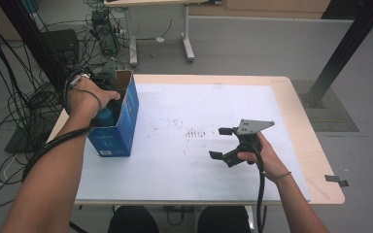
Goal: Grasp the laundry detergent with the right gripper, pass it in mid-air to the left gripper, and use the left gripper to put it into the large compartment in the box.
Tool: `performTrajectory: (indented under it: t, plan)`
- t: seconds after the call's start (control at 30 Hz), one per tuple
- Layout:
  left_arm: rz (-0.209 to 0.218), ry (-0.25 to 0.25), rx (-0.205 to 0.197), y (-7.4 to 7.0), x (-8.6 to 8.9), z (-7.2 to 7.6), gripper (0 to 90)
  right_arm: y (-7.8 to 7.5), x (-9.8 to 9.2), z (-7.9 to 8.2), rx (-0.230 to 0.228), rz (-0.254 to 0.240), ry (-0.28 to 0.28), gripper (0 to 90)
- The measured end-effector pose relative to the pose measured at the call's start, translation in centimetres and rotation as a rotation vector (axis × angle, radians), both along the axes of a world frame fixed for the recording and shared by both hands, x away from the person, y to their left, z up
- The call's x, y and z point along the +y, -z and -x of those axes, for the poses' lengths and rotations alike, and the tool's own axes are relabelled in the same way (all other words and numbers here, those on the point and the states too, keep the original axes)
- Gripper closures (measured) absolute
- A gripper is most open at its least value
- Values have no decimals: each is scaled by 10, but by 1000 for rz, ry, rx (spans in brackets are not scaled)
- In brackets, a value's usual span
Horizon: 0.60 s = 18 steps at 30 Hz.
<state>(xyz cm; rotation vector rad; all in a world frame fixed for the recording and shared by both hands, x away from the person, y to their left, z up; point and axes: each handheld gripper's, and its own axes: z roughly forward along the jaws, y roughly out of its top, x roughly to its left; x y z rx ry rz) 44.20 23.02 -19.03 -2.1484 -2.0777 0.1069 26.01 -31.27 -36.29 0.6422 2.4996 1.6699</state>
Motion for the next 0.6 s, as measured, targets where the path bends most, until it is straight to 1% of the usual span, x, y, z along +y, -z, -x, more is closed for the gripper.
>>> performTrajectory:
  t: [0.03,0.2,0.3,0.33,0.6]
  plan:
    - [0,0,5,0,0,-1,379,0,0,0,0,0,0,37]
    - [-1,-2,2,0,0,0,378,0,0,0,1,0,-1,37]
    - [0,0,8,0,0,-1,379,0,0,0,1,-1,0,37]
    - [1,-2,3,0,0,-1,378,0,0,0,1,-1,0,37]
    - [4,-5,3,0,2,0,378,-1,0,0,1,-2,-3,37]
